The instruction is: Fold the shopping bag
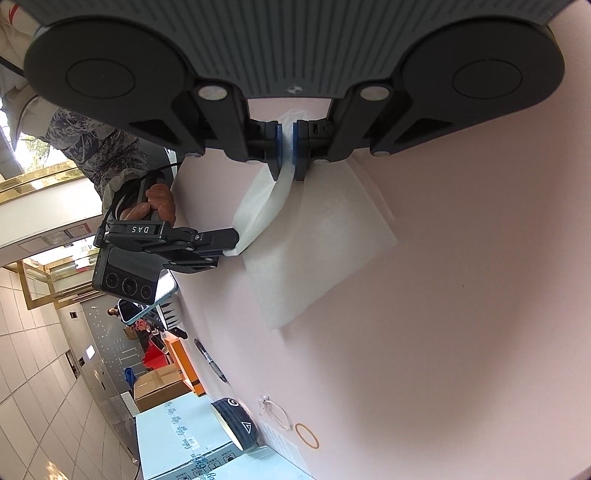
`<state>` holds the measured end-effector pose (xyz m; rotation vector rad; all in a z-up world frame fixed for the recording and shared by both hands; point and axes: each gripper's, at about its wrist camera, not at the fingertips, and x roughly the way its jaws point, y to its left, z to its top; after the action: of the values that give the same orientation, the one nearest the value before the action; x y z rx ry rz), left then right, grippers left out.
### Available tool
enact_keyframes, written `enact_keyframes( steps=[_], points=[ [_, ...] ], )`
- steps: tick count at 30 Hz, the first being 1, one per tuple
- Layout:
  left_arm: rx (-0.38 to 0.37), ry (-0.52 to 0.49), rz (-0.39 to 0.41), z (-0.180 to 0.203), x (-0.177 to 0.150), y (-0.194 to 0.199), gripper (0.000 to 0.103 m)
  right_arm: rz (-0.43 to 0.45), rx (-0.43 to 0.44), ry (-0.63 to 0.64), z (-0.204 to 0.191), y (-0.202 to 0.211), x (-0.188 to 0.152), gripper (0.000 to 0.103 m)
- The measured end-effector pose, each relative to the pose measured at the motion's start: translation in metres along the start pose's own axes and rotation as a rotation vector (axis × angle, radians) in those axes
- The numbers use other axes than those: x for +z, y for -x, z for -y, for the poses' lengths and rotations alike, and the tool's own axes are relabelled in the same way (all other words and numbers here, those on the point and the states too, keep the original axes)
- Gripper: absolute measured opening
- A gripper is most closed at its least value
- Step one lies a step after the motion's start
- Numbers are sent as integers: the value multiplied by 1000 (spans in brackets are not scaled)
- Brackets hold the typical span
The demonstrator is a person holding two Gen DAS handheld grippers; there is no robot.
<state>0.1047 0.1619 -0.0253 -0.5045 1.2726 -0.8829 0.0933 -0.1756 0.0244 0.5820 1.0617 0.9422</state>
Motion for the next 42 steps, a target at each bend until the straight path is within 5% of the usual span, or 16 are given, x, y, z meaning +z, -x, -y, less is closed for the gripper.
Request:
enact_keyframes(
  steps=[5, 15, 24, 42],
  points=[
    [16, -6, -13, 2, 2, -2, 6, 45, -24, -6, -6, -2, -3, 3],
    [32, -14, -61, 5, 14, -13, 6, 296, -72, 83, -24, 57, -15, 10],
    [12, -13, -24, 3, 10, -14, 6, 123, -69, 236, -44, -7, -26, 10],
    [85, -19, 135, 19, -27, 12, 8, 77, -87, 235, -24, -31, -9, 5]
  ],
)
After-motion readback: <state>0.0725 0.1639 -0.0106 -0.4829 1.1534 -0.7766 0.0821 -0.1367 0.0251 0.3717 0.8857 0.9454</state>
